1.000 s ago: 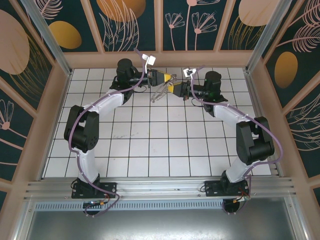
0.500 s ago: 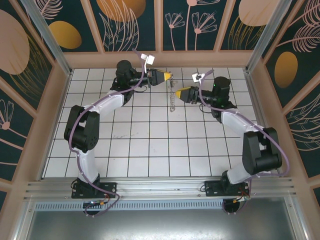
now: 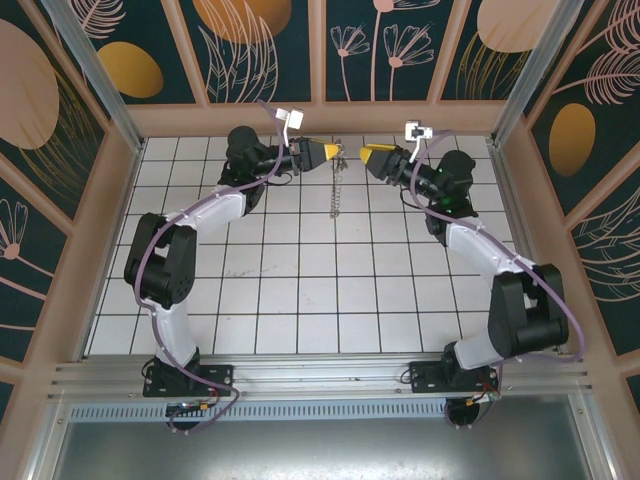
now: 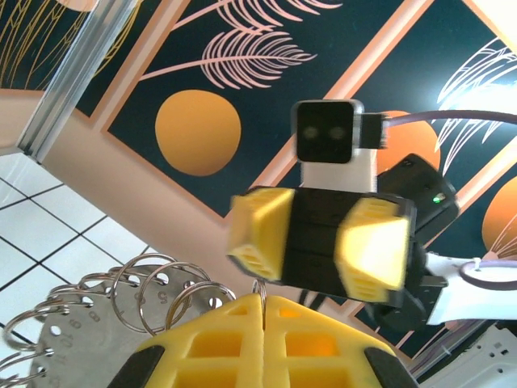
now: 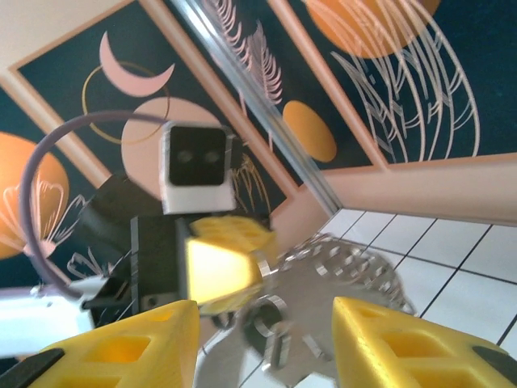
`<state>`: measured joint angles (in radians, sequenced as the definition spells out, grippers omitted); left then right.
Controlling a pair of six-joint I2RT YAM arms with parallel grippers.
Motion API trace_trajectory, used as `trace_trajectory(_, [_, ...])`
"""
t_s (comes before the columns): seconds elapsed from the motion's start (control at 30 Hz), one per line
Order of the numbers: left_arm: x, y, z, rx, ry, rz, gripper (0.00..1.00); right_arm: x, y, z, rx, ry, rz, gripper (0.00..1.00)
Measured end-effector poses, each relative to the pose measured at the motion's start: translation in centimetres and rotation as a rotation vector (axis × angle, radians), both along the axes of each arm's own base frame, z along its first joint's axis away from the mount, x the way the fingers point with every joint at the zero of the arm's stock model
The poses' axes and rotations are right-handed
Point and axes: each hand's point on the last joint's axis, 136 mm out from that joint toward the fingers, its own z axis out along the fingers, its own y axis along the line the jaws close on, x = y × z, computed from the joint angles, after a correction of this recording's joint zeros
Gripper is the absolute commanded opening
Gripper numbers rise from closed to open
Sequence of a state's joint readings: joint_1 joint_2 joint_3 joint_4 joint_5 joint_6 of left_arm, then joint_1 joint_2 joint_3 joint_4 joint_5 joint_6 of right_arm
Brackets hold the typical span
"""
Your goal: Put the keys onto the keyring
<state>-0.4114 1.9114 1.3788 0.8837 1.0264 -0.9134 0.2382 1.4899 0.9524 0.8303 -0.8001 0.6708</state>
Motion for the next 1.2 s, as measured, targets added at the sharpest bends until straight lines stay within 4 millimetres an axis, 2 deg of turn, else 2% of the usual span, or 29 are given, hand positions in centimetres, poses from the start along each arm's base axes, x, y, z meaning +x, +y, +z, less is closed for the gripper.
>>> trace_trajectory(0.2, [-0.1, 0.2, 0.3, -0.023, 0.017, 0.014, 0.0, 1.7, 1.4, -1.7, 0.079, 0.067, 0.005, 0.46])
trace_trajectory(0.4, [0.2, 0.3, 0.2, -0.034, 0.044, 0.029, 0.0, 1.1, 3.1, -0.8, 0.14, 0.043, 0.036, 0.45])
trace_trajectory(0.6, [0.2, 0.4, 0.3, -0.039, 0.053, 0.029, 0.0, 1.3, 4.1, -0.6, 0.167, 0.038, 0.052, 0.41])
trace_trajectory(1.0, [0.2, 0.4, 0.4, -0.043, 0.053, 0.028, 0.0, 1.2, 4.4, -0.5, 0.18, 0.033, 0.065, 0.24])
trace_trajectory(1.2, [0.3, 0.4, 0.5, -0.049, 0.06, 0.035, 0.0, 1.2, 4.7, -0.2, 0.186, 0.03, 0.078, 0.07])
